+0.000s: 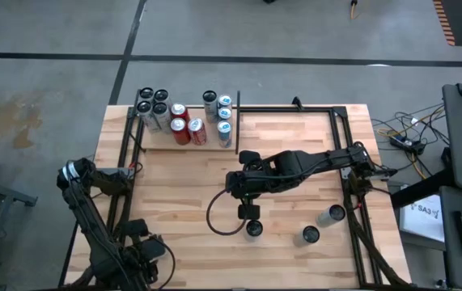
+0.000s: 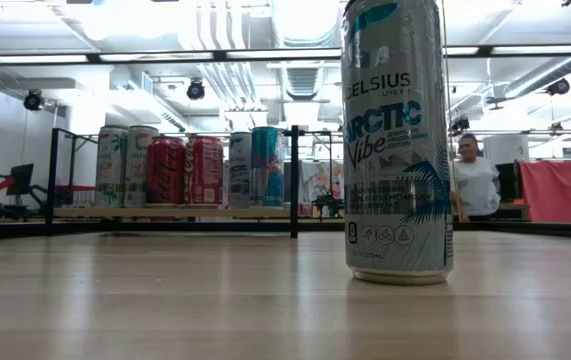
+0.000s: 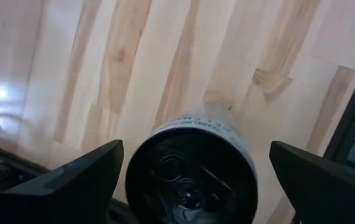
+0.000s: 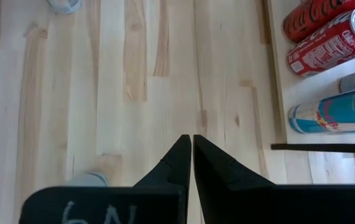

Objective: Place canned beverage on shelf
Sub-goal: Put the white and pink soda can on the shelf aligned with the other white and pink soda cans

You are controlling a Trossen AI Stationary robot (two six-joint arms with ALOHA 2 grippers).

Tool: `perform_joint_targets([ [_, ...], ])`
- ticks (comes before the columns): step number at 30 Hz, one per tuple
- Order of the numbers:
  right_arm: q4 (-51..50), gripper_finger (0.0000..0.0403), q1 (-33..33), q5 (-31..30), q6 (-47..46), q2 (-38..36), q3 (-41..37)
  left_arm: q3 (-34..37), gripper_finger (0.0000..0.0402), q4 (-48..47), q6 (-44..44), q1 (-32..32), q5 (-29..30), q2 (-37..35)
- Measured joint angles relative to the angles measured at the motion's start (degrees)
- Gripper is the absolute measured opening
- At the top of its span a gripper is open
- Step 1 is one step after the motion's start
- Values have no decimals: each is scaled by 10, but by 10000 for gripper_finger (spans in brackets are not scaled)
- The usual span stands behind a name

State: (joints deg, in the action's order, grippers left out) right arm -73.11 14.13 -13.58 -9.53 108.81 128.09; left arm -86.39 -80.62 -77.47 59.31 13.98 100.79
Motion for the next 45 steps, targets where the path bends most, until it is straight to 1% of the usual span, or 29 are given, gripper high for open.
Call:
perform_joint_targets([
  [3, 1, 9, 0, 0, -4, 0, -2, 2, 379, 1, 0, -1, 0, 0],
  [5, 1, 9, 0, 0, -4, 0, -3, 3, 361, 1, 0, -1, 0, 0],
  [8, 1, 9, 0, 0, -5, 0, -3, 6, 319, 1, 0, -1, -4, 0],
  [12, 1, 9, 0, 0, -5, 0, -3, 13, 249, 3, 4, -1, -4, -3],
  [13, 1, 9, 0, 0, -5, 0, -3, 14, 246, 2, 6, -1, -4, -3],
  [18, -10, 9, 1, 0, -10, 0, -3, 10, 246, -12, 29, -5, -2, -6],
  [22, -31, 9, 7, 0, -19, -4, -3, -15, 246, -42, 62, -21, 3, -10],
  [26, -47, 9, 15, 0, -24, -13, -3, -41, 246, -80, 134, -50, 64, -12],
  [28, -53, 9, 17, 0, -20, -18, -3, -50, 246, -92, 180, -76, 95, -17],
  [33, -73, 9, 17, 0, -19, -35, -3, -50, 246, -94, 304, -149, 127, -51],
  [37, -84, 9, 17, 0, -18, -50, -3, -50, 246, -94, 381, -203, 151, -95],
  [45, -90, 9, 17, 0, -1, -73, -7, -48, 246, -96, 500, -326, 148, -199],
])
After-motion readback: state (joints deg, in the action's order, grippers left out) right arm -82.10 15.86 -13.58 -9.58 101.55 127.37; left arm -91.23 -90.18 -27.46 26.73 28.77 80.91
